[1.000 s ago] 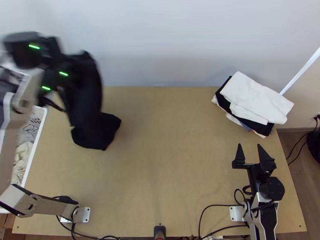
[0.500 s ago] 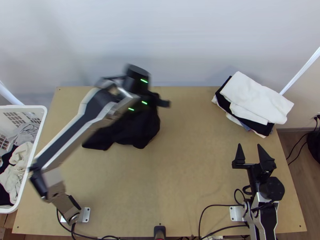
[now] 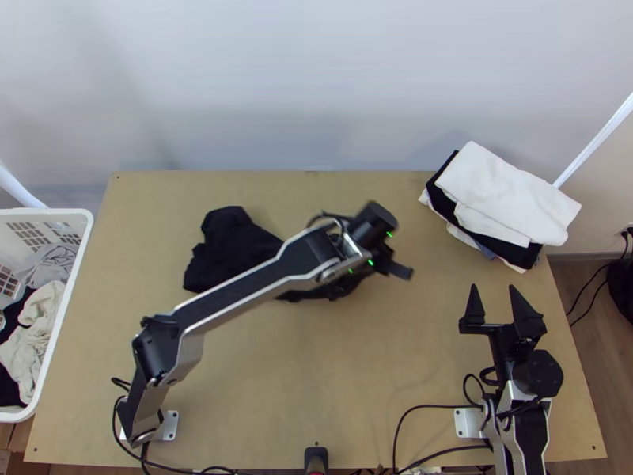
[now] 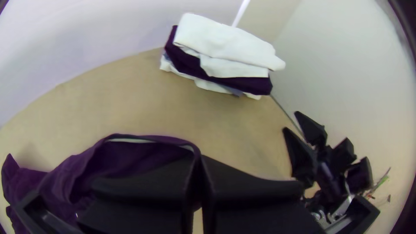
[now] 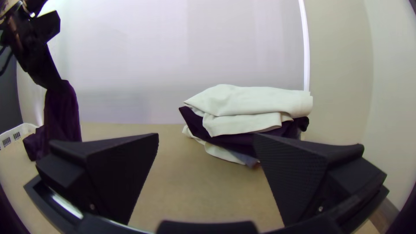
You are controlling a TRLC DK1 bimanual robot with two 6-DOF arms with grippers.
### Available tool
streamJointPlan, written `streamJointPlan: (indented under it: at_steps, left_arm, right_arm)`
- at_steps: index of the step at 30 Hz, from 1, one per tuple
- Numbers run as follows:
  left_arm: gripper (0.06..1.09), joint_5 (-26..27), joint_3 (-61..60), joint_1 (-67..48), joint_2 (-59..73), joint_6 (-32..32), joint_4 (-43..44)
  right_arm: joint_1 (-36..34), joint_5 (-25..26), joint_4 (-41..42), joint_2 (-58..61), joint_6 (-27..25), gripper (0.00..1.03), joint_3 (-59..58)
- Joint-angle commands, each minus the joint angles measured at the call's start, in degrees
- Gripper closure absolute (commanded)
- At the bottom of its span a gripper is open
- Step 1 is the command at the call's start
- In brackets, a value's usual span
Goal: Fold the t-shirt
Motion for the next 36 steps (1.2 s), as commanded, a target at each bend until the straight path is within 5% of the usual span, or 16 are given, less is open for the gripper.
streamJointPlan:
  at_steps: [1,11,21,33,34,36]
  left_arm:
    - [1.05,2.48,4.2,-1.75,-6.11,-2.88,2.11]
    - [1.05,8.72,-0.55,-0.08,-17.54,-3.84,2.55]
    - [1.05,6.61,-6.35,5.8,-6.2,-3.67,3.61]
    - [1.04,6.08,-6.17,6.68,6.28,-4.02,15.56]
    - [0.96,6.17,-5.47,6.68,7.51,-3.93,16.09]
    - [0.55,6.08,-3.8,6.68,9.18,-4.02,16.09]
  right_arm:
    - [0.56,0.28,-0.91,-0.12,0.6,0.04,-0.34]
    - [0.56,0.28,-0.91,-0.12,0.6,0.04,-0.34]
    - [0.56,0.37,-0.91,-0.12,0.6,0.04,-0.34]
    - [0.56,0.28,-0.91,-0.12,0.6,0.04,-0.34]
    - [0.56,0.37,-0.91,-0.12,0.6,0.04,-0.34]
    - [0.56,0.28,-0.91,-0.12,0.6,0.04,-0.34]
